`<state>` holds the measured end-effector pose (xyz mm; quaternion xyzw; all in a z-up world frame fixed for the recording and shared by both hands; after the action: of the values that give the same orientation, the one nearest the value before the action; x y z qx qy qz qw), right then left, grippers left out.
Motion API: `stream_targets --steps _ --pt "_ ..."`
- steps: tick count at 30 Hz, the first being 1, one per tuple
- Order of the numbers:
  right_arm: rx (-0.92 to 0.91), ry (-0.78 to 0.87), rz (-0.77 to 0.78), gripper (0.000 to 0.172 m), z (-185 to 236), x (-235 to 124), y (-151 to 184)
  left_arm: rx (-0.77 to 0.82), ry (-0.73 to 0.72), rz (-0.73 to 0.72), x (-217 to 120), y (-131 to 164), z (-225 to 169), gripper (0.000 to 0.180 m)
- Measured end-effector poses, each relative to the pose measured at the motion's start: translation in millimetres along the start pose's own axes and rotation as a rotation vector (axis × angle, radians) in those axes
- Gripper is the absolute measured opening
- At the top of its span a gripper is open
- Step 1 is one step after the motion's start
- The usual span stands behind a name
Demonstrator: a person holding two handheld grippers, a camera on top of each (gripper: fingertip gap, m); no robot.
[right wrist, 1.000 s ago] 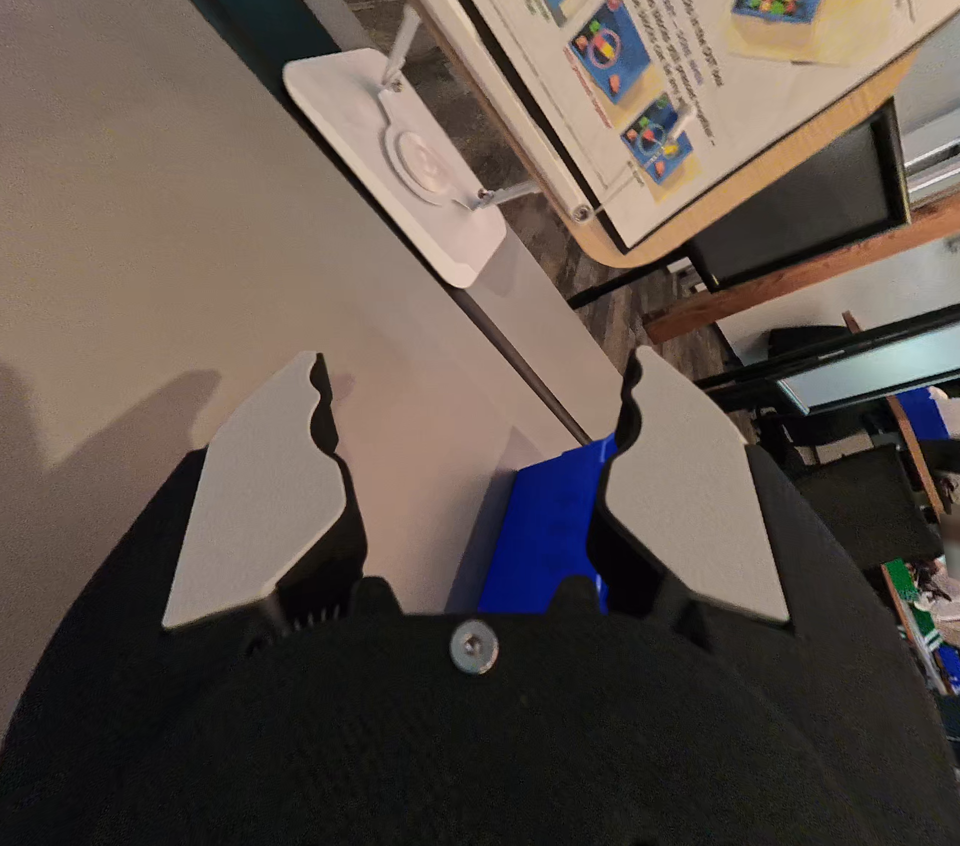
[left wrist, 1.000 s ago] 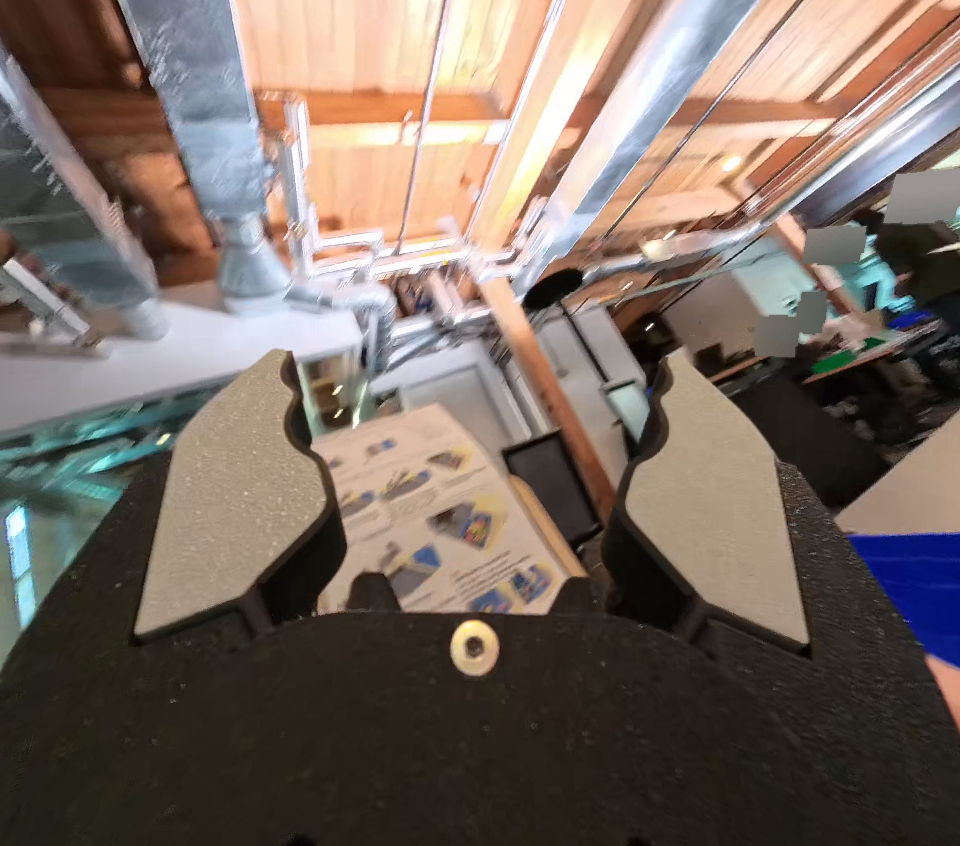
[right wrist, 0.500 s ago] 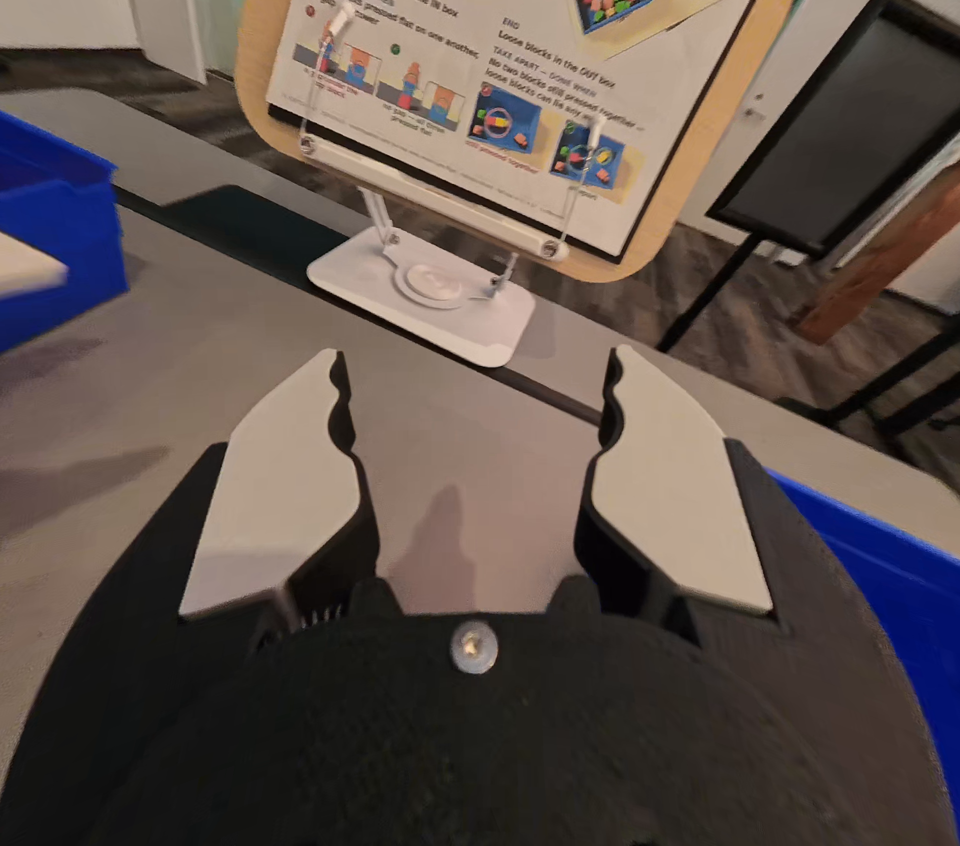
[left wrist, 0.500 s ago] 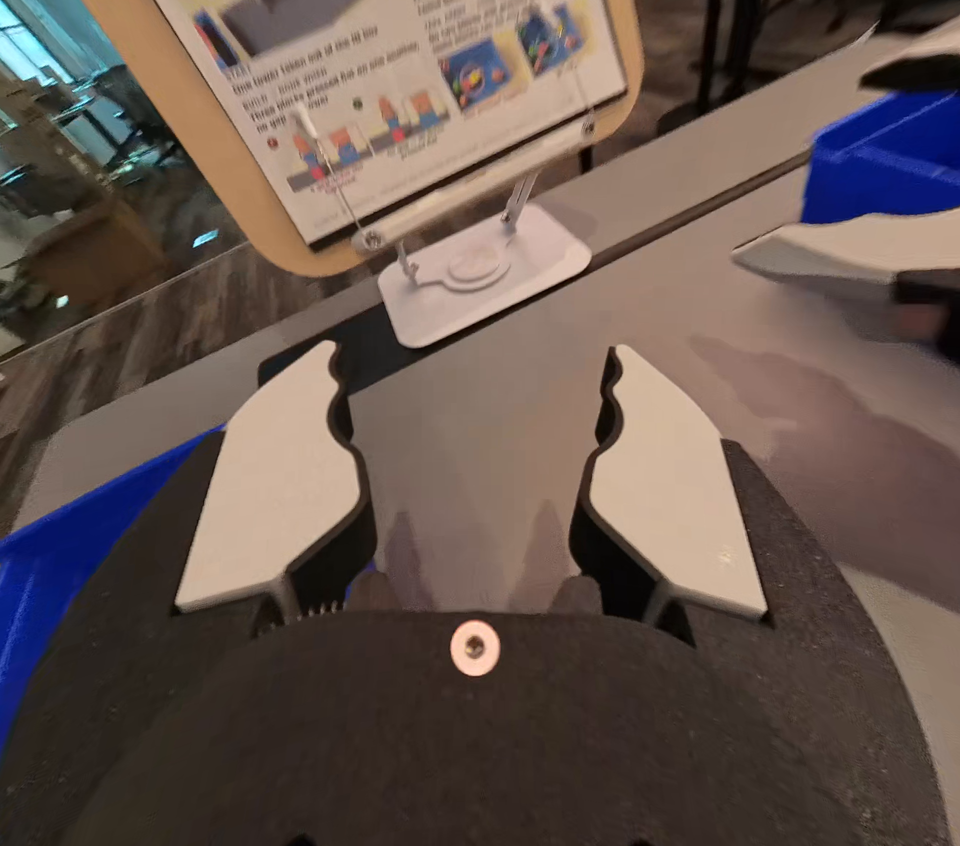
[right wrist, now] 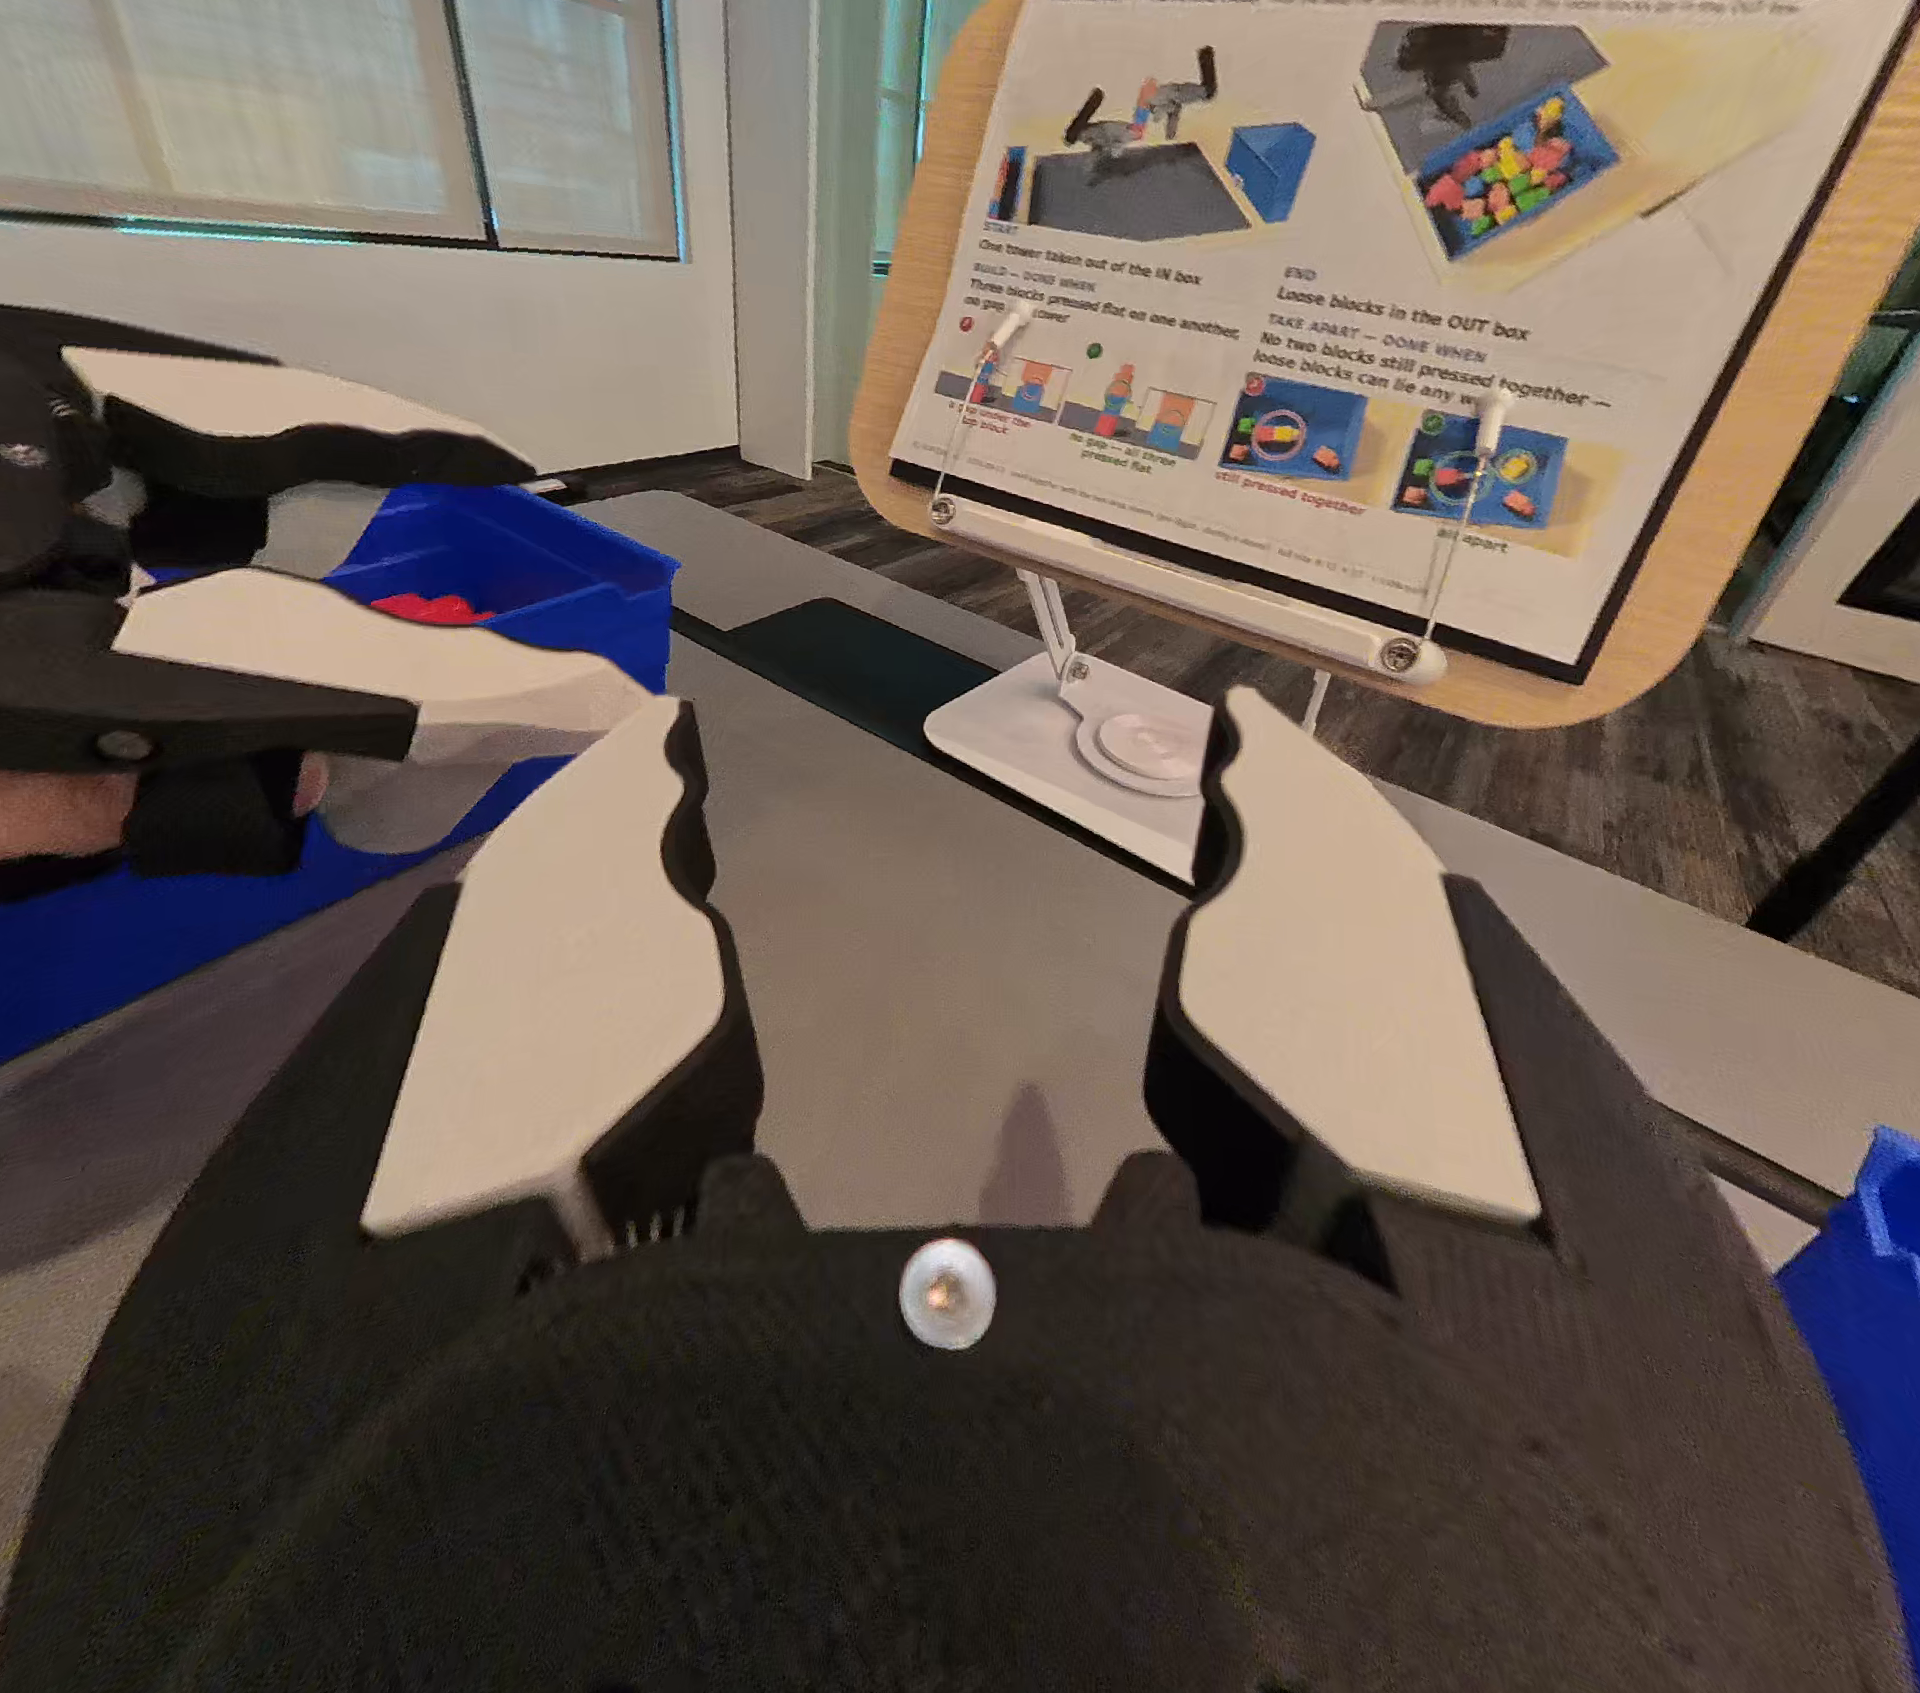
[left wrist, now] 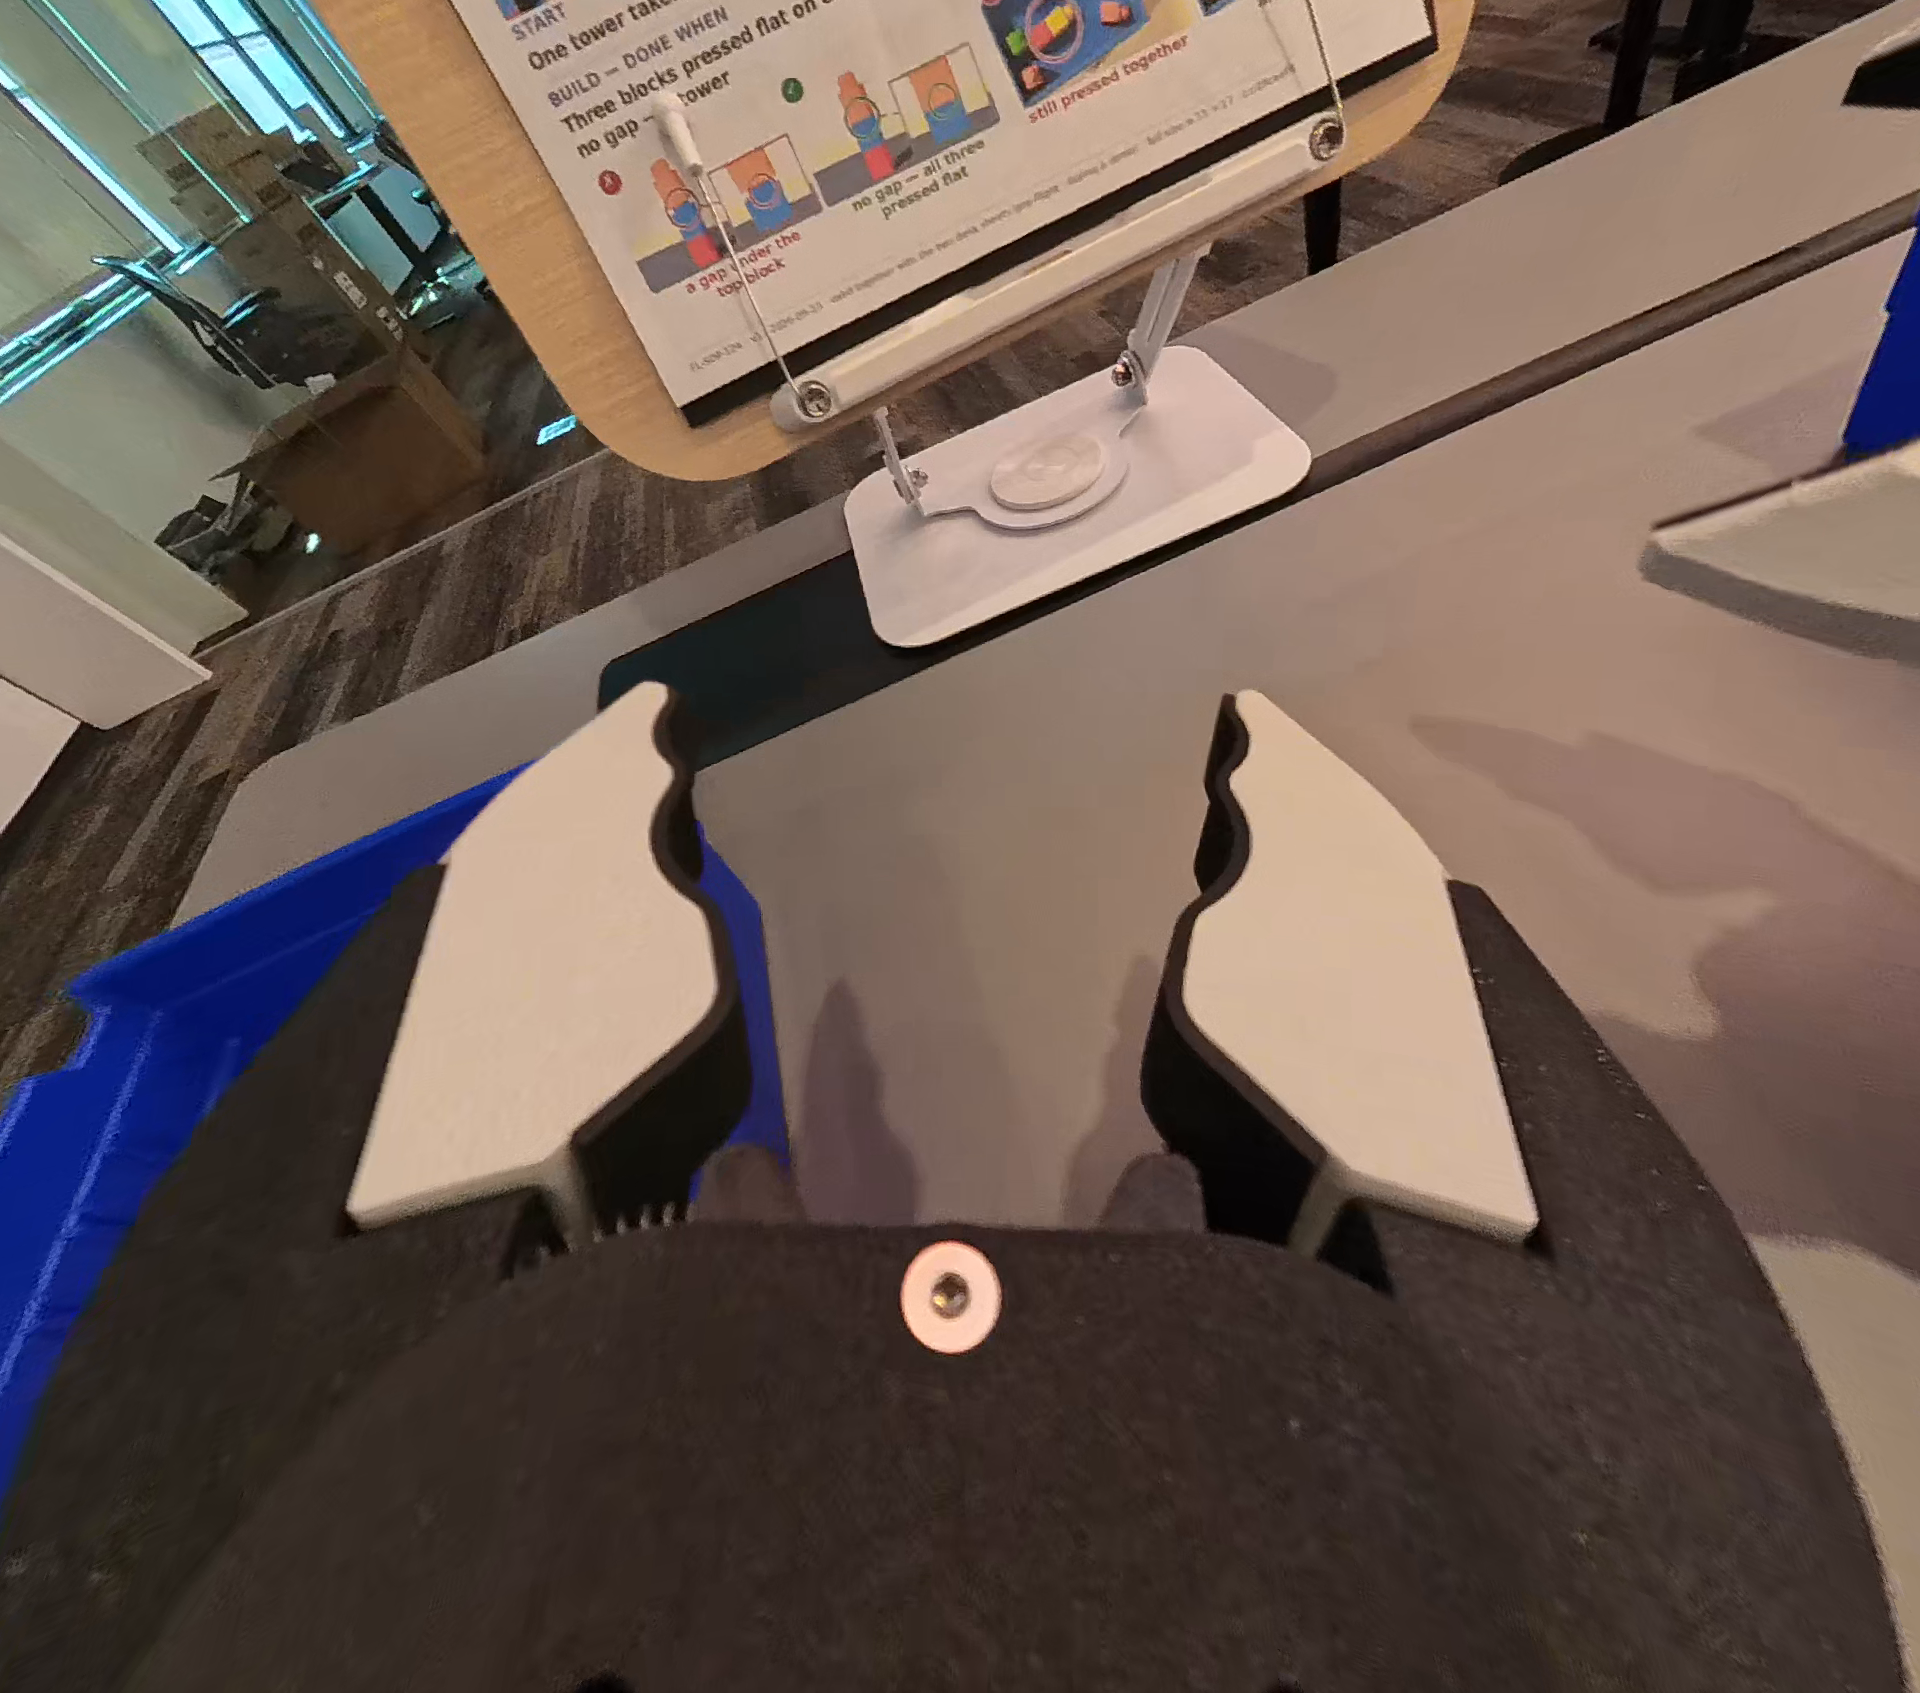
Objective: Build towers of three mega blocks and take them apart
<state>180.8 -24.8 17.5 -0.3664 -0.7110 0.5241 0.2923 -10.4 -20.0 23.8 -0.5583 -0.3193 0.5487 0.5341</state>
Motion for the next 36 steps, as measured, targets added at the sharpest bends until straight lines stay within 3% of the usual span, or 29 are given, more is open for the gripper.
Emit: stream_targets --steps 12,36 --pt "-0.011 -0.103 0.043 0.060 8 5 6 -0.032 -0.013 -0.009 -2 -3 8 0.095" --pt "-0.105 -0.029 0.140 0.052 2 6 13 -0.077 -0.036 -0.043 -8 -10 26 0.091"
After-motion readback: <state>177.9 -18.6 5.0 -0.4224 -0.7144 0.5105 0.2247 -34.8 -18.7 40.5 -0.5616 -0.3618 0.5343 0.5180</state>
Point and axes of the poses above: each gripper's, where its closed fingertips meet, x out along the fingers, y out of its underside, z = x × y across the jaws, the point moved 10 cm from there along -x, back along the fingers, and after that the axes turned 10 degrees about -x, right-handed, at the moved point
